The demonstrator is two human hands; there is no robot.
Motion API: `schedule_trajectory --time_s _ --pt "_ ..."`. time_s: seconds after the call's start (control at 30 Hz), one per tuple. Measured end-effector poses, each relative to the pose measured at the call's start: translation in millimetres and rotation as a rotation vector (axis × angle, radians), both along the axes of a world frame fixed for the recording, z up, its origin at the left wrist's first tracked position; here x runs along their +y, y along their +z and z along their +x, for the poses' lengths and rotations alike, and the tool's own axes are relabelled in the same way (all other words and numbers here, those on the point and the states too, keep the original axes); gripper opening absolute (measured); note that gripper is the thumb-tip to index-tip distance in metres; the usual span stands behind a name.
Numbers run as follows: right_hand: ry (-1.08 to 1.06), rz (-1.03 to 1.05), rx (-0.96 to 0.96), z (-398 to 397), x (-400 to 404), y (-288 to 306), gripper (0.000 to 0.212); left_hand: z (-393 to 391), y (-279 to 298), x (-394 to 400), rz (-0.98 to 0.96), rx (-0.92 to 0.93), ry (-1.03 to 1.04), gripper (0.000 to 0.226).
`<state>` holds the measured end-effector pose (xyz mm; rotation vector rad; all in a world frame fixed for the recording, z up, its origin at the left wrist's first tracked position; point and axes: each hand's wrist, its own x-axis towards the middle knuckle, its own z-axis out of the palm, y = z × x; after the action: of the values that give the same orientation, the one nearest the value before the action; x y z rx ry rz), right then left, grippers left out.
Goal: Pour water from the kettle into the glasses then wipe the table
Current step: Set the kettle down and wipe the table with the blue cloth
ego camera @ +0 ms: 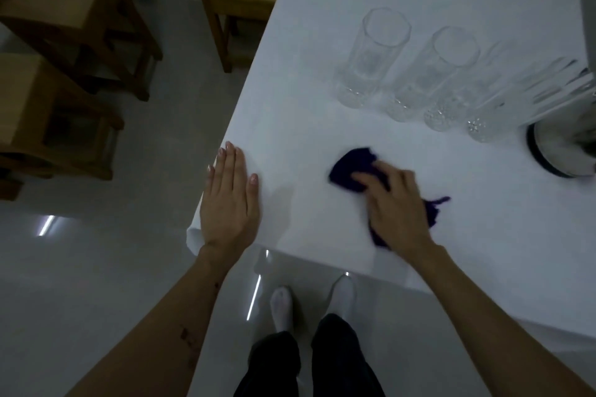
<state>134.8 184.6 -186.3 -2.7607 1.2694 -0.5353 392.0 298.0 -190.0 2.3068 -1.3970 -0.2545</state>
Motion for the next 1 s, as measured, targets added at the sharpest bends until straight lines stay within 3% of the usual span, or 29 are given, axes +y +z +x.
schedule_trajectory --time_s 0.07,0.13,0.37,0.47,0.6,0.7,0.77,0.9,1.0 --pt "-0.262 0.001 -0.031 16 -19 0 0.038 -1 0 -1 0.005 0.001 0.009 0.064" --pt "-0.392 0.042 -0.076 55 -29 1 0.040 -1 -1 -1 0.004 0.004 0.011 0.063" --pt "-0.046 0.082 -0.131 141 56 0 0.038 5 -4 0 -0.081 0.107 0.039 0.058" --pt "-0.013 0.135 -0.131 124 107 -6 0.036 6 -6 3 -0.099 0.110 0.043 0.053" --pt "0.078 0.013 -0.078 54 130 -16 0.035 6 -5 4 -0.086 0.067 0.026 0.053" --pt "-0.012 -0.066 0.005 -27 122 -18 0.046 5 -2 4 -0.077 0.057 0.013 0.057" --pt "-0.176 -0.075 0.042 -68 109 -12 0.039 4 -2 4 -0.065 0.044 -0.003 0.059" --pt "-0.569 0.022 -0.109 -37 78 -3 0.034 1 -3 2 -0.071 -0.013 0.010 0.057" --pt "-0.411 0.074 -0.168 19 68 -3 0.045 2 -4 2 -0.070 -0.009 0.013 0.055"
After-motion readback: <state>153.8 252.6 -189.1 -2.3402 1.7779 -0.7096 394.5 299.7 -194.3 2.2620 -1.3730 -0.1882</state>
